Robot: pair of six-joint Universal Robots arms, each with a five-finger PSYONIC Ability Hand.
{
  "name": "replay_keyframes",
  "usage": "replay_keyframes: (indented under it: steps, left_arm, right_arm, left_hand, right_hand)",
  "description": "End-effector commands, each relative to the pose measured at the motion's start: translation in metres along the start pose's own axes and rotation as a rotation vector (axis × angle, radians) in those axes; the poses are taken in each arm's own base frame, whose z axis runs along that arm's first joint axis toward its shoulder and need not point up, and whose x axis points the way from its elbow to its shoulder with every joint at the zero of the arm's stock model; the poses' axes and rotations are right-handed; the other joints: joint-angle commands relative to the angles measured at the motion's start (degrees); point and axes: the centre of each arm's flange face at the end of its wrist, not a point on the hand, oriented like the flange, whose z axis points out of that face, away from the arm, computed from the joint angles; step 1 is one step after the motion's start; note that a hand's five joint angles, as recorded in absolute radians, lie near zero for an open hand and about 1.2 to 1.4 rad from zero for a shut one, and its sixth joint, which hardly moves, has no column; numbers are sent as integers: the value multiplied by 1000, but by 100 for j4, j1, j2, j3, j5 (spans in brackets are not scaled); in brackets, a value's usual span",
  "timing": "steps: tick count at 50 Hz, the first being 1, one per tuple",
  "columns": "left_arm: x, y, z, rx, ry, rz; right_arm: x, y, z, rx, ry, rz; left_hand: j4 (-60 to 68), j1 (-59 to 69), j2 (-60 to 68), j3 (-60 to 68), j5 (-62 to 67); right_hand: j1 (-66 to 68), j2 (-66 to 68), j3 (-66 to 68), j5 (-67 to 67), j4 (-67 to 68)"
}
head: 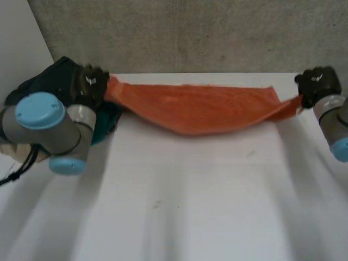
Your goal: Fold the laundry.
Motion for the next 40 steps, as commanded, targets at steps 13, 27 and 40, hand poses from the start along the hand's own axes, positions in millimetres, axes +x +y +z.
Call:
replay_keyframes:
  steps: [13,27,40]
  left_arm:
    - [-27,-24,-185,-492,354,233]
    - [-20,-17,-129,-301,217,240]
    - [24,1,-13,-27,82,241]
  right_arm:
    - [50,21,-156,-598,-385,-317]
    - [56,31,-117,-392,-170,-235]
    - [34,56,-35,-275,53,-262]
  left_hand:
    - [1111,1416,1120,1141,1245]
    - [1111,1416,1120,1141,1245]
    - [1111,1416,1120,1141,1245]
  right_hand:
    - [1487,1243,1153,1144,1110]
    - [1487,1243,1153,1144,1110]
    - [1487,1243,1153,1144,1110]
